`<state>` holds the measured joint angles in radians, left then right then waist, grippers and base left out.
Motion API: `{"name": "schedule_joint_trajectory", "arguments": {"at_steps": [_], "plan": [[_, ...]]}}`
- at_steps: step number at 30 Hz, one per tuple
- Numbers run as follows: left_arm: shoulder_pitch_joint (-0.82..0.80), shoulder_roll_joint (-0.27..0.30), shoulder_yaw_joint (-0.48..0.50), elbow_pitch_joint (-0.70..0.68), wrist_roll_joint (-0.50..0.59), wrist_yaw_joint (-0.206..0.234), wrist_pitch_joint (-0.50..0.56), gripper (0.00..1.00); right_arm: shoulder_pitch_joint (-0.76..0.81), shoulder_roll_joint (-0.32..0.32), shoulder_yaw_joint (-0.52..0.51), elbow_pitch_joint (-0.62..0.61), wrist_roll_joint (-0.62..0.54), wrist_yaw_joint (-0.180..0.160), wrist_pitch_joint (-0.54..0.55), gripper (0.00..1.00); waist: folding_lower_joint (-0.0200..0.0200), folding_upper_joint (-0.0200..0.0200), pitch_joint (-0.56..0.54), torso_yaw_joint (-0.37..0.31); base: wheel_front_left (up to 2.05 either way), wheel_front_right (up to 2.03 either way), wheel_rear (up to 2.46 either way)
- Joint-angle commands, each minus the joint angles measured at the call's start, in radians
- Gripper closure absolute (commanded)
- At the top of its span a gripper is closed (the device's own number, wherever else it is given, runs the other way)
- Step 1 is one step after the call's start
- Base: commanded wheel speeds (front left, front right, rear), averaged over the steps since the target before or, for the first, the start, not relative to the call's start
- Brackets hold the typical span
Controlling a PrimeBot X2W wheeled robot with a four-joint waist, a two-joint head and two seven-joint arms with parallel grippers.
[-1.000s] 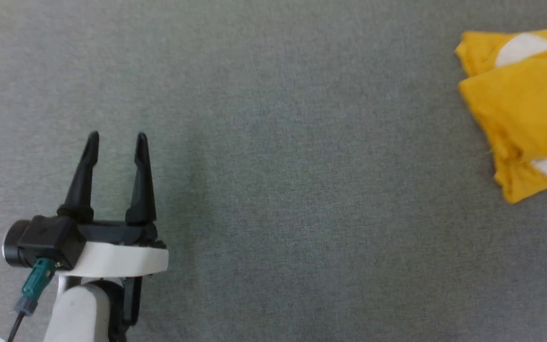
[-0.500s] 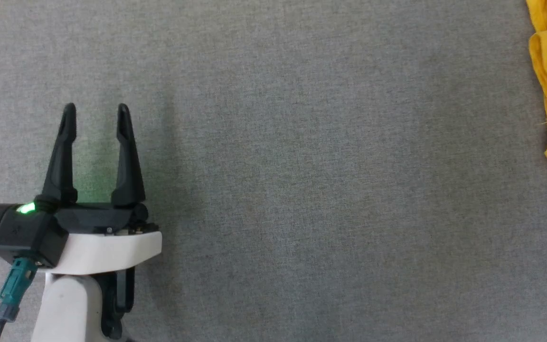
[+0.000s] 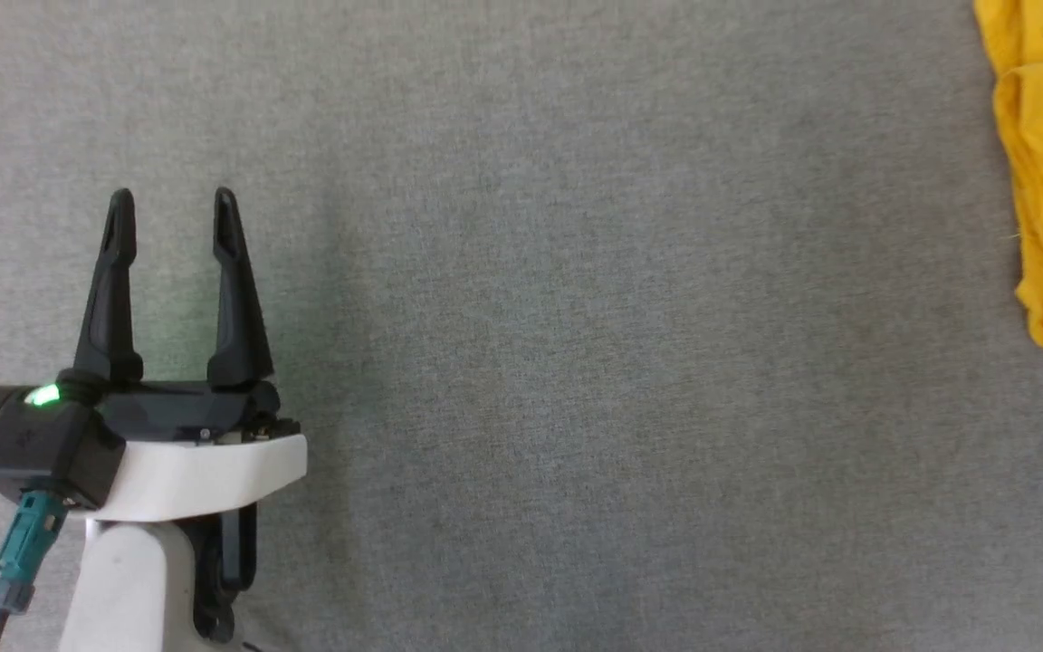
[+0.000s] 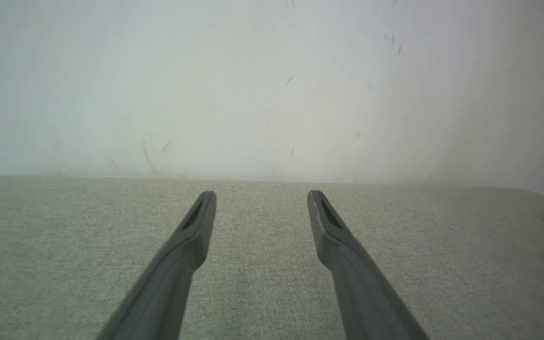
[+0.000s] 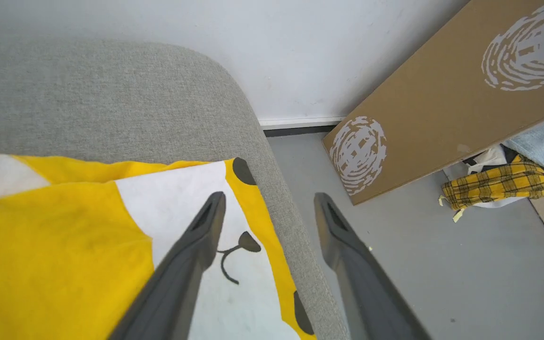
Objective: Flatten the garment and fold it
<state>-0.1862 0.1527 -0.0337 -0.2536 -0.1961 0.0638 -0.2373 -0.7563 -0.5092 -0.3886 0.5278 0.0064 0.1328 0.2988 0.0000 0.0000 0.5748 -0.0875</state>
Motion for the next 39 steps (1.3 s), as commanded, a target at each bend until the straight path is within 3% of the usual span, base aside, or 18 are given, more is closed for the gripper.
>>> {"name": "schedule_joint_trajectory", "arguments": {"at_steps": [1,7,17,30,39], "plan": [[0.006,-0.004,0.003,0.003,-0.008,0.007,-0.005,0.00,0.004,0.012,-0.002,0.001,0.009,-0.002,-0.010,0.00,0.0000,0.0000,-0.045,-0.003,0.00,0.00,0.00],[0.058,-0.017,0.005,0.040,-0.030,0.007,-0.012,0.00,0.136,0.116,0.026,-0.058,0.091,-0.002,-0.061,0.00,0.0000,0.0000,-0.176,0.005,0.00,0.00,0.00],[0.182,-0.040,0.014,0.101,-0.075,0.028,0.002,0.00,0.437,0.250,0.138,-0.327,0.219,-0.002,-0.108,0.00,0.0000,0.0000,-0.397,0.036,0.00,0.00,0.00],[0.284,-0.028,-0.010,0.120,-0.073,0.038,0.062,0.00,0.686,0.371,0.200,-0.612,0.155,-0.002,-0.144,0.00,0.0000,0.0000,-0.525,0.089,0.00,0.00,0.00],[0.335,-0.021,-0.049,0.161,-0.058,0.030,0.068,0.00,0.823,0.428,0.257,-0.650,0.120,-0.002,-0.191,0.00,0.0000,0.0000,-0.568,0.103,0.00,0.00,0.00]]}}
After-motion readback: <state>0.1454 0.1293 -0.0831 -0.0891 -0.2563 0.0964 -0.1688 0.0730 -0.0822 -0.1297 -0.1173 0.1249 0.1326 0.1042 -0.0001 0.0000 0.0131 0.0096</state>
